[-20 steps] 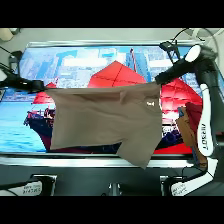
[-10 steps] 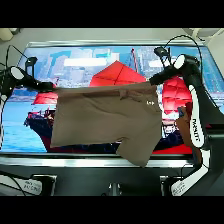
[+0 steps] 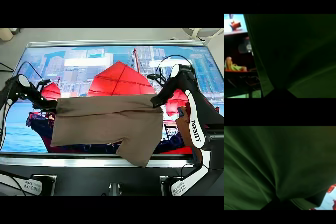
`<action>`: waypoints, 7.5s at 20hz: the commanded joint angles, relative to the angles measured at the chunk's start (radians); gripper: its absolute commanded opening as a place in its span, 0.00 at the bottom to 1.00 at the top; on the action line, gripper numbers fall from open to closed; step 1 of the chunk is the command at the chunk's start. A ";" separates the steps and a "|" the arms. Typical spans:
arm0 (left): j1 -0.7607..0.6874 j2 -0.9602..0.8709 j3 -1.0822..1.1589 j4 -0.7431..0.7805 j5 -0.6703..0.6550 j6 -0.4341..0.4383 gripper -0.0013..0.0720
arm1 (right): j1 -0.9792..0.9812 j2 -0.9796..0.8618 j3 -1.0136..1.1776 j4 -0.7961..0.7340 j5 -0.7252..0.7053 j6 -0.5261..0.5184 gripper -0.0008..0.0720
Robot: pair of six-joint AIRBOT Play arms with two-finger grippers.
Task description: Fold the shirts.
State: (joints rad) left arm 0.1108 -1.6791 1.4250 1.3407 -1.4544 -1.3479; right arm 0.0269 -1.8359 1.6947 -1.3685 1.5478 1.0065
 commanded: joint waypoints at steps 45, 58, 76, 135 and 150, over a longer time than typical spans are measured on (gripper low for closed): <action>0.200 0.531 -0.893 -0.224 0.319 -0.001 0.06 | -0.174 0.503 -0.728 0.031 -0.083 -0.061 0.63; 0.200 0.534 -0.893 -0.223 0.300 0.069 0.05 | -0.174 0.634 -1.141 0.295 -0.374 -0.091 0.66; 0.175 0.529 -0.496 -0.308 0.456 0.073 0.05 | -0.172 0.529 -0.584 0.402 -0.539 -0.140 0.03; -0.674 -0.311 0.129 -0.909 0.638 -0.088 0.05 | -0.129 0.569 -0.258 0.407 -0.011 0.048 0.04; -0.309 0.124 0.129 -0.357 0.573 -0.172 0.05 | 0.077 0.487 -0.258 0.518 -0.269 0.056 0.04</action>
State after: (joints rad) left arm -0.3614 -1.7153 1.5532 0.7540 -0.8288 -1.4708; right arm 0.0032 -1.2819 1.4361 -0.8833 1.3861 1.0626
